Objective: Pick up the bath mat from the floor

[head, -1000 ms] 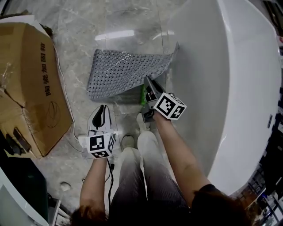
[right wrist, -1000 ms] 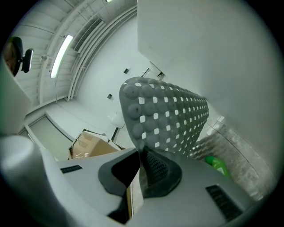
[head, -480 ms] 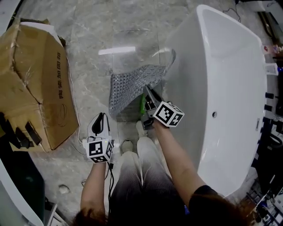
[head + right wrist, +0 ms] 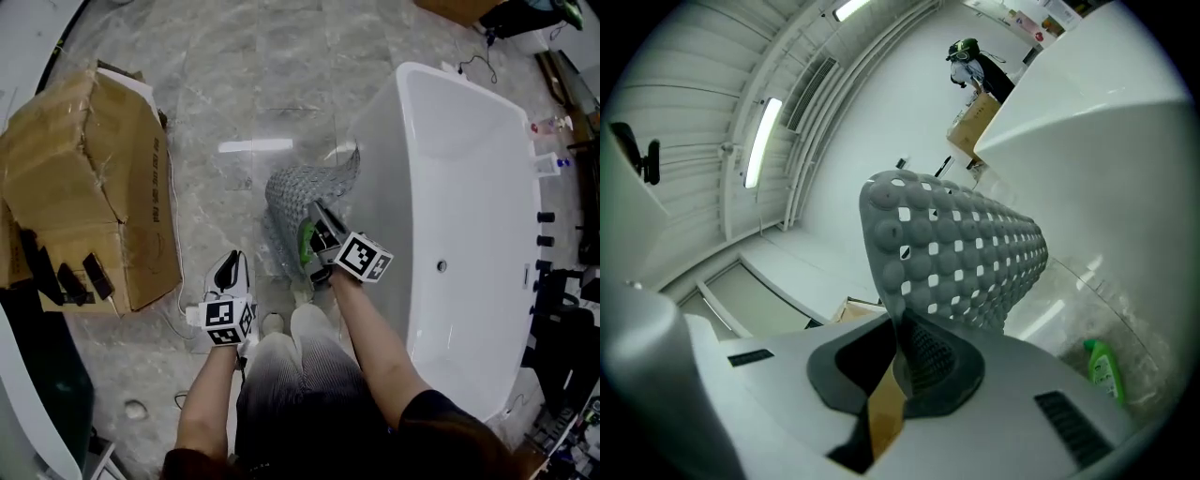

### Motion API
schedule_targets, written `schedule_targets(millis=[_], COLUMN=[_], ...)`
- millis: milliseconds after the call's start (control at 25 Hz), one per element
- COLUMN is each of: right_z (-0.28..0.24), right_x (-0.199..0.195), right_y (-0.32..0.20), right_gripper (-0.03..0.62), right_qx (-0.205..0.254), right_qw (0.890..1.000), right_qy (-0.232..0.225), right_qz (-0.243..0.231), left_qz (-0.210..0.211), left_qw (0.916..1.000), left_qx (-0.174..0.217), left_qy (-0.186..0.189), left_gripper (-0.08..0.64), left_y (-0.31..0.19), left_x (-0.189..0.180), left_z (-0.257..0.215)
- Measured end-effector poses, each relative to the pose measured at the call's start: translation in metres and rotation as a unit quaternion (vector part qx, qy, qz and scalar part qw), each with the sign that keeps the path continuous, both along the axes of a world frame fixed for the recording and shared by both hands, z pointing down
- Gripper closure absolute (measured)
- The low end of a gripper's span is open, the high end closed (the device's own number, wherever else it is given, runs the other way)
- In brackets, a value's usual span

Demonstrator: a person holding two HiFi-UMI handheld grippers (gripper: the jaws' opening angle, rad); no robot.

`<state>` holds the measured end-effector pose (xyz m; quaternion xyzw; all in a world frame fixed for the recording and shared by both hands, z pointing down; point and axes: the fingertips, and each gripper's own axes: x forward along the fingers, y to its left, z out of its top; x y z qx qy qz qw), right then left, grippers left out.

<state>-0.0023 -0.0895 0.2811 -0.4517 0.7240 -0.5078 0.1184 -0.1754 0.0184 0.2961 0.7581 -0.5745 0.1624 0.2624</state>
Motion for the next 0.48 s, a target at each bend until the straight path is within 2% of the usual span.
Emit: schedule_targets(millis=[240,480], right_z=[-0.071,-0.146], right_x=[-0.011,-0.020], right_y=[0.023,0.046], right_gripper=[0.578,0.578], right_qx=[0.028,0.071], right_qw=[0.999,0.995], right_qy=[-0.015,-0.028], right_qz=[-0.026,-0.067], left_qz=[0.028,0.013], left_qw=[0.9995,0.9994], left_qx=[0.014,0.029], left_qy=[0.001,0.013], left_gripper=[0.517,0.517], left_y=[0.019,0.031], left_x=[0.007,-0.012], left_z=[-0.047,-0.091])
